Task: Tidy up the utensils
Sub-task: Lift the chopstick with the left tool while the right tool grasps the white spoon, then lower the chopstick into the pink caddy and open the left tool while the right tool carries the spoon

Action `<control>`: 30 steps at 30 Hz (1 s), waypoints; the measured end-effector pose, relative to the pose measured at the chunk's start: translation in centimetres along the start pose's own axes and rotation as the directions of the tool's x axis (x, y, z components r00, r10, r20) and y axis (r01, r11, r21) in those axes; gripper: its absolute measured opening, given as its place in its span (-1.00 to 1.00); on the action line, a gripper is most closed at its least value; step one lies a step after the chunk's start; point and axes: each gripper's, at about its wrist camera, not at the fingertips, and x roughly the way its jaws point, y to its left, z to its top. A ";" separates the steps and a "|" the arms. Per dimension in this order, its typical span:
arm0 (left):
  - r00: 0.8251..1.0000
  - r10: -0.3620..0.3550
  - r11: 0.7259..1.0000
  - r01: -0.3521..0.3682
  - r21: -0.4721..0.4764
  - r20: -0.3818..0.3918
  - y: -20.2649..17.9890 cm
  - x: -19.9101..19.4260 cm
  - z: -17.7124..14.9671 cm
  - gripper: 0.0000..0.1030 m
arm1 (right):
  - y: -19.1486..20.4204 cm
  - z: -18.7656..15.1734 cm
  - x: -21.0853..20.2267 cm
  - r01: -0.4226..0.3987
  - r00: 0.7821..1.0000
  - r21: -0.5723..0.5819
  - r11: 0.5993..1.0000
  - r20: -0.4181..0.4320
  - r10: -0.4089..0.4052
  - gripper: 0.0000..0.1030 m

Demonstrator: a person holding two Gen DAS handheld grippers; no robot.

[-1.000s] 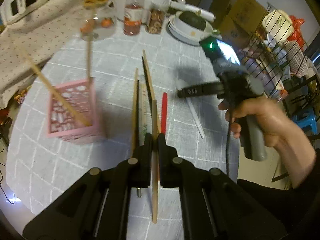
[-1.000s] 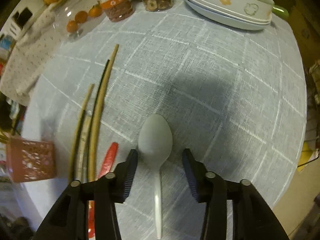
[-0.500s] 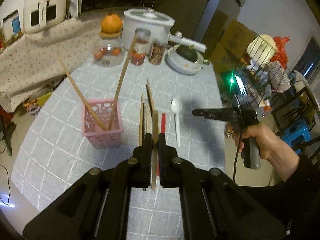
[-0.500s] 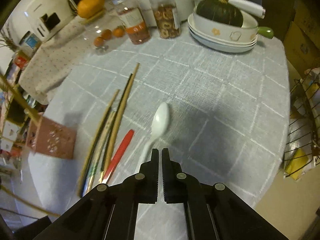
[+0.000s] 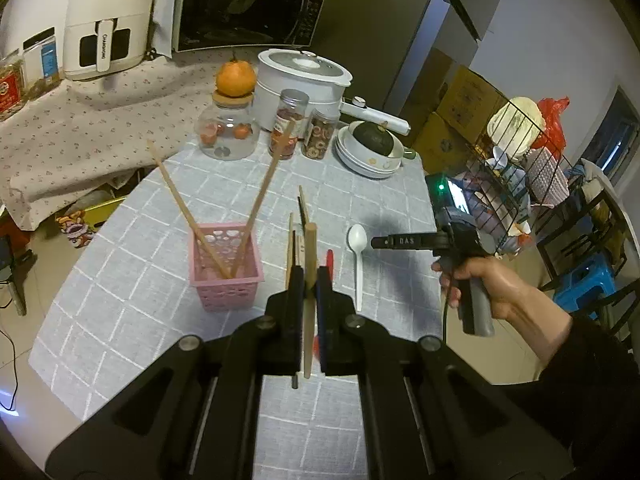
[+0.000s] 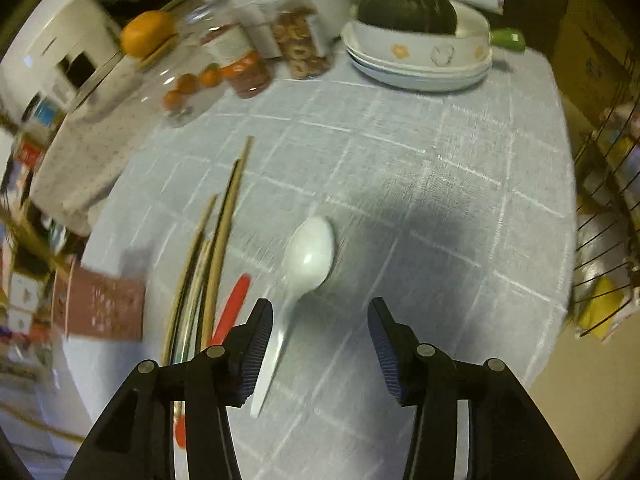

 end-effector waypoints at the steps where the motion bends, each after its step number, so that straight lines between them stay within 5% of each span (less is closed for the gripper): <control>1: 1.000 0.002 1.000 -0.002 -0.002 -0.001 0.2 0.0 0.0 -0.88 | -0.4 0.4 0.5 -0.013 1.000 0.017 1.000 0.000 0.013 -0.10; 8: 1.000 0.011 1.000 -0.011 -0.022 -0.023 1.3 0.6 0.1 -0.88 | -0.8 1.8 3.5 -0.053 0.999 0.064 0.997 0.017 0.052 -0.32; 10: 1.000 0.013 1.000 -0.013 -0.022 -0.024 1.4 0.7 0.2 -0.87 | -0.3 2.0 3.7 -0.049 0.999 0.044 0.998 0.014 0.049 -0.58; 11: 1.000 0.015 1.000 -0.015 -0.021 -0.023 1.4 0.7 0.2 -0.87 | -0.1 1.9 3.9 -0.055 0.998 0.025 0.998 0.007 0.055 -0.91; 16: 1.000 0.025 0.999 -0.025 -0.023 0.000 1.4 0.1 0.4 -0.88 | 1.4 0.5 2.7 -0.033 0.999 -0.062 0.998 0.022 0.034 -0.95; 21: 0.997 0.036 0.999 -0.035 -0.011 0.069 1.1 -1.8 0.6 -0.88 | 3.4 -0.7 -2.3 -0.018 0.991 -0.149 0.989 0.126 0.037 -0.95; 30: 0.970 0.059 0.997 -0.047 -0.056 0.236 2.0 -5.2 1.9 -0.87 | 7.4 -3.6 -11.9 0.007 0.931 -0.182 0.983 0.359 0.060 -0.95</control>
